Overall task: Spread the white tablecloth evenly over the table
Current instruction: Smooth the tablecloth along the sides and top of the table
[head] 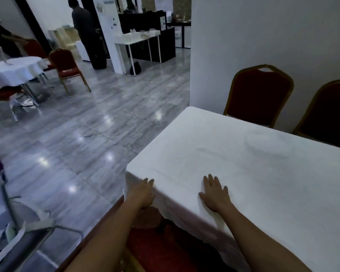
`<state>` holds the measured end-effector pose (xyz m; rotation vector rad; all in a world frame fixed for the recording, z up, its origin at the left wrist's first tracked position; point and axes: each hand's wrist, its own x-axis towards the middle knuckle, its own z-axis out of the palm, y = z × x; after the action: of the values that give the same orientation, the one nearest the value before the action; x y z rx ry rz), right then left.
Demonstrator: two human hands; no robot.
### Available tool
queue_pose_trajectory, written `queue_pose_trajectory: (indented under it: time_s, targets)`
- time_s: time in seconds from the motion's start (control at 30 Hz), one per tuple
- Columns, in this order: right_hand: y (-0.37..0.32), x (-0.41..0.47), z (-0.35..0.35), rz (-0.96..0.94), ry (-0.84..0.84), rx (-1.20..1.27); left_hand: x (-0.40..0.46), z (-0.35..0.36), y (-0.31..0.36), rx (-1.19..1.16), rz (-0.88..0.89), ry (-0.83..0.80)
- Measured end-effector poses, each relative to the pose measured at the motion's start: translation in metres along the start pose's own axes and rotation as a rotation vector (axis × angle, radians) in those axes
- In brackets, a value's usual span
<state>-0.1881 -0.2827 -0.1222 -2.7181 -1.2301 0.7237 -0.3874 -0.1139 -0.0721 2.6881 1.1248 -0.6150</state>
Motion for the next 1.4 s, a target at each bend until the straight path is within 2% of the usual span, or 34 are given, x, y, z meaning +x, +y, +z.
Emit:
queue_pose_trajectory:
  time_s: [0.13,0.23,0.3,0.4,0.53,0.7,0.87,1.07,1.23,1.27,1.33,1.4]
  targets:
    - [-0.015,0.028,0.006,0.069,0.115,0.066,0.052,-0.010,-0.034,0.030,-0.073,0.125]
    - [-0.033,0.035,0.014,0.057,0.153,0.029,0.082,-0.009,-0.060,-0.109,-0.181,0.144]
    - [-0.055,0.048,0.026,0.139,0.122,0.024,0.117,-0.010,-0.078,-0.222,-0.155,0.141]
    - [-0.076,0.061,0.031,0.312,0.102,0.035,0.156,-0.013,-0.100,-0.427,-0.016,0.131]
    - [-0.092,0.061,0.028,0.397,0.016,-0.018,0.188,-0.012,-0.133,-0.544,0.078,0.097]
    - [-0.113,0.061,0.028,0.484,-0.063,0.015,0.196,-0.022,-0.156,-0.689,0.077,0.060]
    - [-0.128,0.062,0.025,0.514,-0.090,0.039,0.200,-0.026,-0.161,-0.669,0.091,0.087]
    - [-0.178,0.088,0.029,0.445,-0.122,0.075,0.203,-0.051,-0.184,-0.501,0.131,0.261]
    - [-0.202,0.105,0.023,0.378,-0.151,0.080,0.211,-0.053,-0.195,-0.457,0.042,0.370]
    - [-0.198,0.103,0.017,0.352,-0.108,0.045,0.209,-0.049,-0.192,-0.428,0.032,0.371]
    - [-0.185,0.096,0.006,0.297,0.090,-0.059,0.204,-0.040,-0.179,-0.343,0.045,0.335]
    - [-0.170,0.087,0.002,0.308,0.240,-0.091,0.197,-0.030,-0.159,-0.287,0.147,0.265]
